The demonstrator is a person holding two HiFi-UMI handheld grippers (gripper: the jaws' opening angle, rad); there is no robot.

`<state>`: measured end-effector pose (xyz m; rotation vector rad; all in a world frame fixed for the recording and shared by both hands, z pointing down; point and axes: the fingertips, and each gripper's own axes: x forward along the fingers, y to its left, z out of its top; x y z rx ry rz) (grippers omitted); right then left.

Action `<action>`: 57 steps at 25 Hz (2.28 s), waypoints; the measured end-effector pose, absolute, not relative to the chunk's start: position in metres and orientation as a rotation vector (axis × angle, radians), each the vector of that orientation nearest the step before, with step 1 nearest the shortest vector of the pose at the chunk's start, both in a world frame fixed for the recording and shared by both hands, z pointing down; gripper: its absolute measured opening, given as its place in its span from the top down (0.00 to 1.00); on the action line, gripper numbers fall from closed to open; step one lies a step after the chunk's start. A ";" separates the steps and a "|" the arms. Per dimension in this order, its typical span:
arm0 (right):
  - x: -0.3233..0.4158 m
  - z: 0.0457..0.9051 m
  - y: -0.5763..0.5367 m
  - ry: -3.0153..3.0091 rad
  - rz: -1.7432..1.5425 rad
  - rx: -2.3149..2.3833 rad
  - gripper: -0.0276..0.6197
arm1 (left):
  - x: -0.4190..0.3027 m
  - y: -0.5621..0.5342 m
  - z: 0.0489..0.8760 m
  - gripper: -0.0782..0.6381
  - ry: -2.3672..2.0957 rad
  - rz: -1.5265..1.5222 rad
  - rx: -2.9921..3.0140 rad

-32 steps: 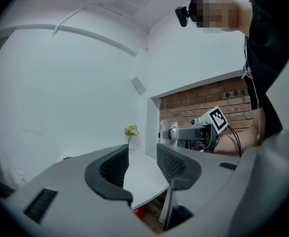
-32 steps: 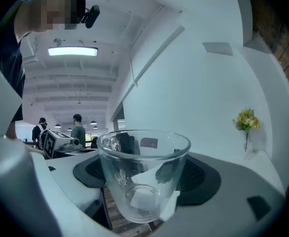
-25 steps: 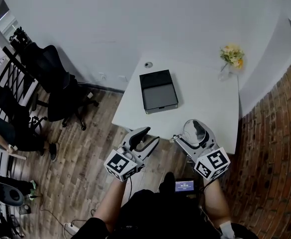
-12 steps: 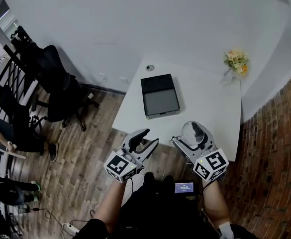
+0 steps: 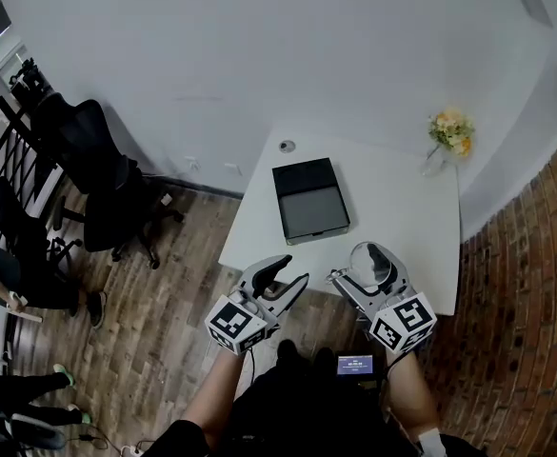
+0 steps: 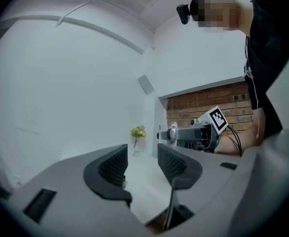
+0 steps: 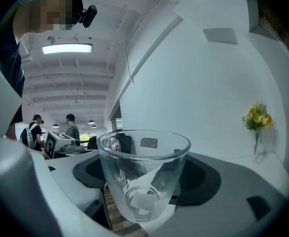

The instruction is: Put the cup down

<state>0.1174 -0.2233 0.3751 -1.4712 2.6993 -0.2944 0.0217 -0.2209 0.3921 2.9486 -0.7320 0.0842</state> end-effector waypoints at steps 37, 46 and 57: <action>0.100 0.401 -0.332 2.743 -0.223 -1.471 0.32 | 0.017 -0.300 0.405 0.64 -0.731 0.055 2.947; 0.106 0.416 -0.389 2.771 -0.202 -1.453 0.32 | 0.021 -0.333 0.407 0.64 -0.753 0.056 2.925; 0.111 0.433 -0.434 2.761 -0.229 -1.430 0.32 | 0.026 -0.351 0.422 0.64 -0.780 0.062 2.918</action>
